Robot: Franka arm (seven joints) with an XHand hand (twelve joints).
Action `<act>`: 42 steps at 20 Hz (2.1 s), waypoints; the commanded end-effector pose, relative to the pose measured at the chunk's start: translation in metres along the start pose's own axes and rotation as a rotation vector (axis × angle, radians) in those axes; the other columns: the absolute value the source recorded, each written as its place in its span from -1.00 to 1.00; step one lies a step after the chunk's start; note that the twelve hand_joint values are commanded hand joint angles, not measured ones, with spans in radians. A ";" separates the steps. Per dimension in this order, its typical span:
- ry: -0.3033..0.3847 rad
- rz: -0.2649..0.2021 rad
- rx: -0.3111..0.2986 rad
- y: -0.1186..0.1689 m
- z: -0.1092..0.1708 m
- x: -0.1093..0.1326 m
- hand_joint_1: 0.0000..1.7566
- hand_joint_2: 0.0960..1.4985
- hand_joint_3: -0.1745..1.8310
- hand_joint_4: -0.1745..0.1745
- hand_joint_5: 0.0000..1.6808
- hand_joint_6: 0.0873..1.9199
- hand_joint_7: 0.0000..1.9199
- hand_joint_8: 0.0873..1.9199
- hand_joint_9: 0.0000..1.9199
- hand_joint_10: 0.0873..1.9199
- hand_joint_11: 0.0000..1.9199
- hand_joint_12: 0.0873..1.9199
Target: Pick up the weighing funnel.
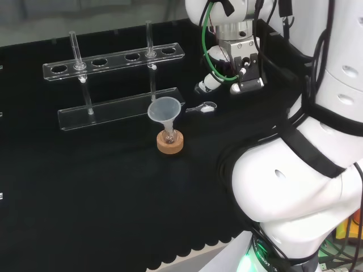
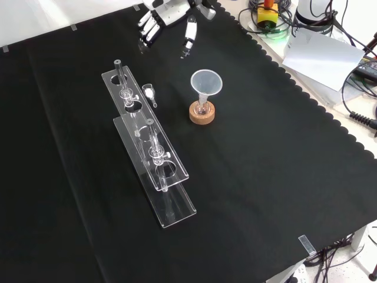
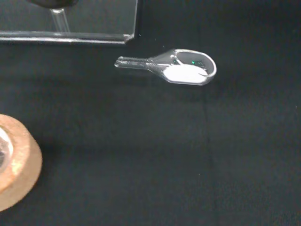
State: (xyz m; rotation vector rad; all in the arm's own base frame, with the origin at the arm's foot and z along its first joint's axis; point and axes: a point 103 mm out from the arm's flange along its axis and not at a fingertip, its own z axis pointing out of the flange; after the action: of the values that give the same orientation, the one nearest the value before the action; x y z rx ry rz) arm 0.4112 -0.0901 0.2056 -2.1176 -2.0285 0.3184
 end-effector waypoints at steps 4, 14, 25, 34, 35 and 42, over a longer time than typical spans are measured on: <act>0.073 -0.022 0.015 0.058 0.029 -0.033 -0.20 -0.11 -0.43 -0.39 -0.45 -1.00 -0.70 -0.33 -0.44 -0.41 -0.75 0.46; 0.076 -0.035 0.062 0.083 0.057 -0.038 -0.12 -0.14 -0.39 -0.38 -0.43 -1.00 -0.69 -0.33 -0.42 -0.41 -0.73 0.45; 0.067 -0.057 0.097 0.098 0.078 -0.040 -0.06 -0.16 -0.37 -0.31 -0.36 -1.00 -0.68 -0.33 -0.41 -0.42 -0.72 0.44; 0.062 -0.092 0.119 0.094 0.092 -0.041 -0.04 -0.19 -0.32 -0.27 -0.30 -1.00 -0.68 -0.34 -0.40 -0.43 -0.71 0.43; 0.064 -0.094 0.120 0.094 0.094 -0.041 -0.04 -0.20 -0.31 -0.27 -0.30 -1.00 -0.67 -0.34 -0.39 -0.43 -0.71 0.43; 0.060 -0.100 0.112 0.094 0.099 -0.042 -0.04 -0.22 -0.28 -0.26 -0.27 -0.99 -0.67 -0.34 -0.39 -0.44 -0.71 0.43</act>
State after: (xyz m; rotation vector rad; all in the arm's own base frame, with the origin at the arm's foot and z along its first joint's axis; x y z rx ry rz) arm 0.4718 -0.1375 0.0878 -1.9254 -2.0160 0.3429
